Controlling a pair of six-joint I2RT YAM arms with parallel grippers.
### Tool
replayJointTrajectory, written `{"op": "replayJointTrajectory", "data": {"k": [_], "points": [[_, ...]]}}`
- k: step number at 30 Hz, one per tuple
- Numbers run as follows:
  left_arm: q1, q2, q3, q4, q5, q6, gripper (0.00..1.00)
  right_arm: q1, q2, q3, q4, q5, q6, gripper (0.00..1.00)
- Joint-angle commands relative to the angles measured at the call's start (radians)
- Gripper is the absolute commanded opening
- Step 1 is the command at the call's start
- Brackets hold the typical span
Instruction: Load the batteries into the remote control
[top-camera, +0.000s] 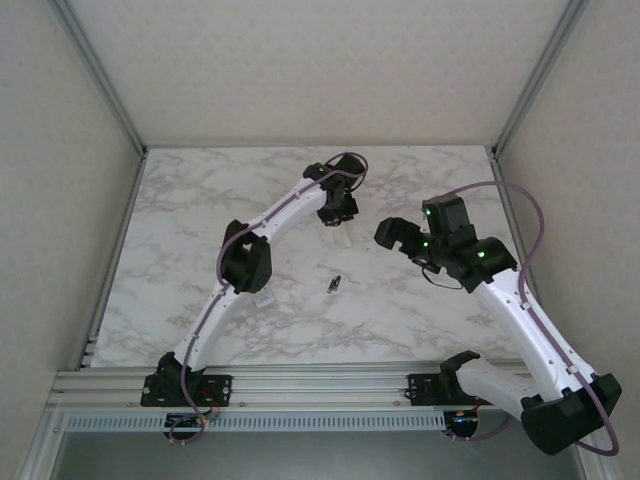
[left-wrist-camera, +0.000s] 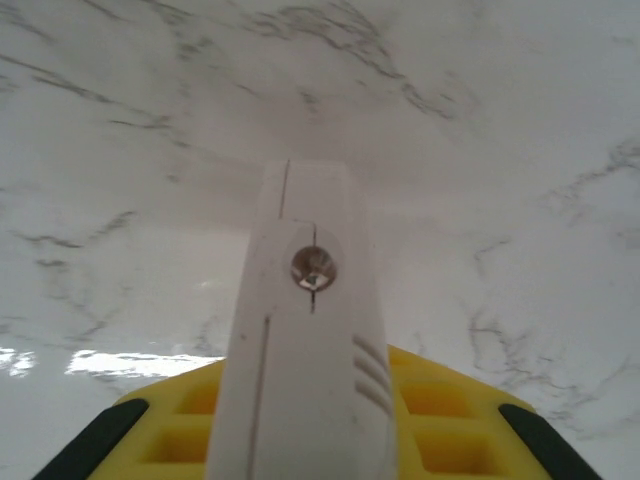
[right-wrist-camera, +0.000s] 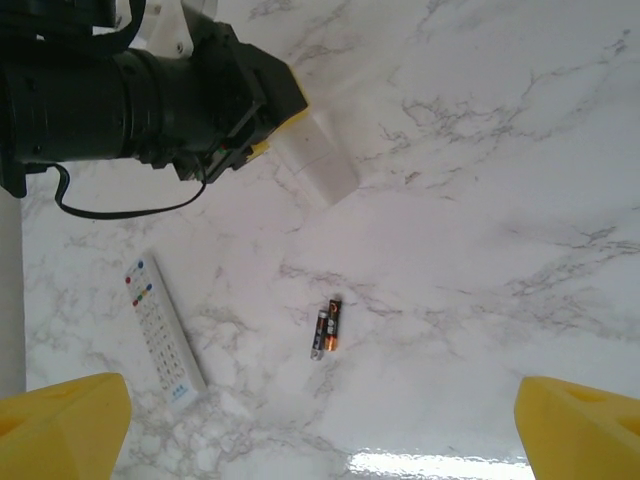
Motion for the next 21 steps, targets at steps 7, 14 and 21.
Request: {"op": "replayJointTrajectory", "data": {"k": [7, 14, 21], "points": [[-0.017, 0.082, 0.036, 0.122, 0.023, 0.037, 0.43, -0.049, -0.007, -0.017, -0.022, -0.033, -0.052, 0.99], [-0.02, 0.013, 0.035, 0.271, -0.022, 0.037, 0.57, -0.076, 0.047, -0.015, -0.004, -0.068, -0.071, 0.99], [-0.013, -0.118, 0.027, 0.347, -0.206, 0.104, 0.66, -0.089, 0.111, 0.01, 0.019, -0.066, -0.084, 0.99]]}}
